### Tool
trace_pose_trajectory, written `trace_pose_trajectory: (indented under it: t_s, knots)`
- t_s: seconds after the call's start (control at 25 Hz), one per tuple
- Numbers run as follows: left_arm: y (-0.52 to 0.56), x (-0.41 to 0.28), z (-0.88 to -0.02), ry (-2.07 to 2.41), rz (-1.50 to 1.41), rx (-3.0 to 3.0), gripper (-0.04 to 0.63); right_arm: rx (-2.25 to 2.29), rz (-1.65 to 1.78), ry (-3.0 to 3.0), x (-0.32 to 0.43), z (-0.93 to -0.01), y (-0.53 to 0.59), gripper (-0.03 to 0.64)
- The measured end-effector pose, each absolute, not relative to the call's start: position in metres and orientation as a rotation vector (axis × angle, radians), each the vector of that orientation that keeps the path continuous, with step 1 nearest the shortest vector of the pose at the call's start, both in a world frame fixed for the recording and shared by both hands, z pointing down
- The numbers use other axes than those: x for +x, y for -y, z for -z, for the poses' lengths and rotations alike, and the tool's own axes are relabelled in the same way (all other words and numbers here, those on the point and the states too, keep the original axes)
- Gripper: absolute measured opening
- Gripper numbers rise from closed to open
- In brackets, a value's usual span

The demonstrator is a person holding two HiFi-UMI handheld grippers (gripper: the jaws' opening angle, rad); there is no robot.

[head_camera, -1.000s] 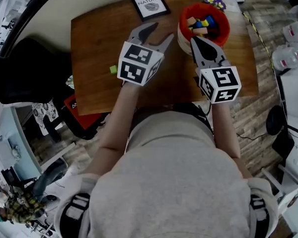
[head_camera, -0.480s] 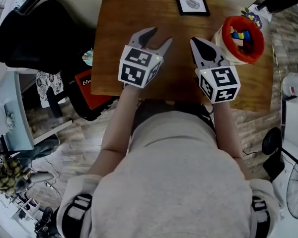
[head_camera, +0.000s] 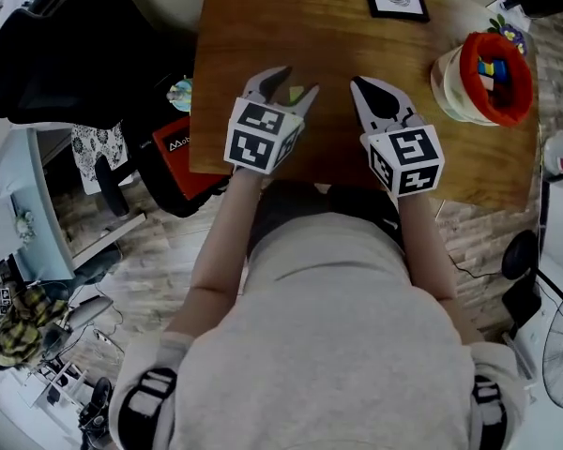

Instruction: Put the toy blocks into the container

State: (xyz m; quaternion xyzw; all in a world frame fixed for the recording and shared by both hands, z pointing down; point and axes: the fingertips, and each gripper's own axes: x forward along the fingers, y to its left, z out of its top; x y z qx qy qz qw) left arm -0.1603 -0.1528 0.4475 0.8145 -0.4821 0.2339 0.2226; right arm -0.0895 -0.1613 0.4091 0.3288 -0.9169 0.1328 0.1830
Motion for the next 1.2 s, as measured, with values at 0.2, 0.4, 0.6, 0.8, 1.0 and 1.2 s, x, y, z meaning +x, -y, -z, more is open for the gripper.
trace_pose_trajectory:
  t_s: [0.2, 0.4, 0.6, 0.8, 1.0, 1.2]
  knots:
    - [0.147, -0.162, -0.480, 1.221, -0.693, 2.234, 0.215, 0.949, -0.446, 2.537, -0.102, -0.433, 0.158, 0.011]
    - [0.140, -0.162, -0.511, 1.124, -0.817, 2.255, 0.227, 0.975, -0.500, 2.489, -0.111, -0.454, 0.154, 0.011]
    - [0.137, -0.166, -0.531, 1.067, -0.888, 2.259, 0.227, 1.002, -0.555, 2.436, -0.113, -0.475, 0.151, 0.011]
    - [0.137, -0.171, -0.548, 1.041, -0.922, 2.251, 0.225, 1.006, -0.597, 2.411, -0.115, -0.489, 0.146, 0.011]
    - [0.138, -0.172, -0.557, 1.032, -0.936, 2.255, 0.202, 1.006, -0.624, 2.396, -0.117, -0.498, 0.143, 0.011]
    - [0.138, -0.169, -0.558, 1.029, -0.930, 2.274, 0.190, 1.002, -0.607, 2.380, -0.115, -0.501, 0.143, 0.011]
